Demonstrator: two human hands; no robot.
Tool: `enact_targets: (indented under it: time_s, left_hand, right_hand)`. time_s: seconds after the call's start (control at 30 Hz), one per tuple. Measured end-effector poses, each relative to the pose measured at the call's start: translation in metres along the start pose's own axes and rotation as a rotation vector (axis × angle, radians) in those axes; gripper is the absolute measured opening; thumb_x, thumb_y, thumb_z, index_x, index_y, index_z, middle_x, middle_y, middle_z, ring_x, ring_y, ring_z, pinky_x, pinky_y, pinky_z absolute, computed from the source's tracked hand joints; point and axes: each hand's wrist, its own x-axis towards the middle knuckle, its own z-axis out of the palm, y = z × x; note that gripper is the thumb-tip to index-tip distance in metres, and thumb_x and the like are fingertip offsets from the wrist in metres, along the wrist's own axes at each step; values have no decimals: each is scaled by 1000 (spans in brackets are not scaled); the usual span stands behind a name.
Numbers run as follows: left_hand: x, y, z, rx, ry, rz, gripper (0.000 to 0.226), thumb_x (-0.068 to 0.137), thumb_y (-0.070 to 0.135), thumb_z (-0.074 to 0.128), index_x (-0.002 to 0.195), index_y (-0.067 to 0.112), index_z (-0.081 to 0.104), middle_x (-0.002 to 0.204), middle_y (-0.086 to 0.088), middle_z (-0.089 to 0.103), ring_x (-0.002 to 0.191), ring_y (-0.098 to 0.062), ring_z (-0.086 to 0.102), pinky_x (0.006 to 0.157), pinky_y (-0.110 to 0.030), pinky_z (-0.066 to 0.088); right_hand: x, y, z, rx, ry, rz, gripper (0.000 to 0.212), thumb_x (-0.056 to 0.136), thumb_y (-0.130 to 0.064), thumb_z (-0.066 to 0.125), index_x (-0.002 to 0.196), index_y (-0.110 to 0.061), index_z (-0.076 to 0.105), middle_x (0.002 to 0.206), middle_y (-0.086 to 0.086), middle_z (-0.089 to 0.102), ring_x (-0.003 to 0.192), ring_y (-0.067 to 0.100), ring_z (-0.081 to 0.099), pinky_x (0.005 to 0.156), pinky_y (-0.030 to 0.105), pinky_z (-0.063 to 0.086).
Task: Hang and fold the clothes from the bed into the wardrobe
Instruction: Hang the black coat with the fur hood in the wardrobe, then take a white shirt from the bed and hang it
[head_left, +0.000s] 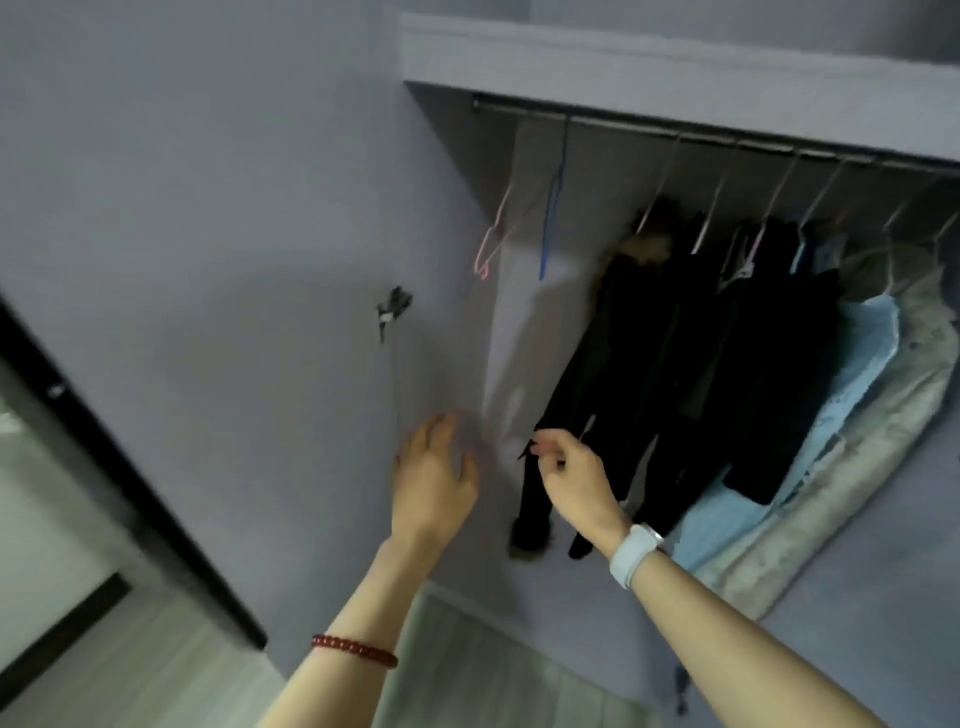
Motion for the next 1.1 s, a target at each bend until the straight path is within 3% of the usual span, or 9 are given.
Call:
enact_targets:
  time_s: [0.1,0.27,0.33,0.47,0.53,0.63,0.77,0.97,1.1]
  left_hand:
    - [-71,-38,-9,-97,20,-203,45,87,27,49,129,11,54,132,-9,53,121,-31,49,99,-39,40]
    - [-205,-99,-43,-65,224,-625,36,92,20,54,126,8,56,128,-10,58,121,-25,50,101,-31,36]
    - [-272,-109,-59,-44,345,-797,35,93,19,54,125,6,56,126,-10,58,119,-23,51,100,-30,35]
    - [-367,-102,-78,-22,478,-1021,36,94,20,51,128,7,53,128,-8,56,120,-22,50,101,-30,36]
    - [-428,-89,-88,-27,547,-1149,36,95,20,50,128,7,53,129,-9,56,119,-22,51,101,-33,39]
    - [-495,-76,-98,-36,645,-1290,35,95,20,49,128,9,54,128,-8,57,116,-20,53,99,-34,43]
    - [-578,-62,-126,-32,841,-1426,33,97,18,45,128,11,53,128,-3,56,117,-16,51,93,-25,39]
    - [-684,-76,-184,2,1084,-1516,32,98,16,42,127,11,54,128,-4,55,118,-17,51,91,-22,37]
    - [-771,-122,-236,11,1098,-1596,33,98,17,41,128,12,52,130,-5,53,117,-18,51,89,-21,37]
  right_hand:
    - [-38,13,37,9,-208,18,26,95,-6,41,114,-7,59,97,5,65,98,22,62,86,30,45]
    - [-104,18,113,50,-570,-37,22,95,-1,39,102,-6,59,76,-1,63,79,25,60,82,39,48]
    - [-142,13,145,54,-787,-92,20,96,-2,39,100,-11,57,75,-2,60,72,19,59,76,34,48]
    - [-205,4,182,43,-1051,-170,21,96,-2,37,98,-11,56,75,2,60,49,-5,57,54,8,42]
    - [-256,2,204,9,-1193,-192,22,96,-3,36,101,-8,57,71,-3,59,46,-7,56,51,6,39]
    - [-318,-4,220,-50,-1364,-246,21,96,-5,36,100,-12,56,73,-4,60,50,-5,58,52,8,40]
    - [-408,-43,237,-101,-1552,-423,22,95,-8,37,101,-16,57,81,1,62,76,17,60,76,31,47]
    - [-534,-110,280,-172,-1769,-659,28,97,-11,32,111,-10,56,87,0,63,73,13,60,67,26,48]
    - [-628,-152,332,-258,-1856,-804,31,98,-14,31,117,-10,55,96,1,63,79,11,60,64,17,47]
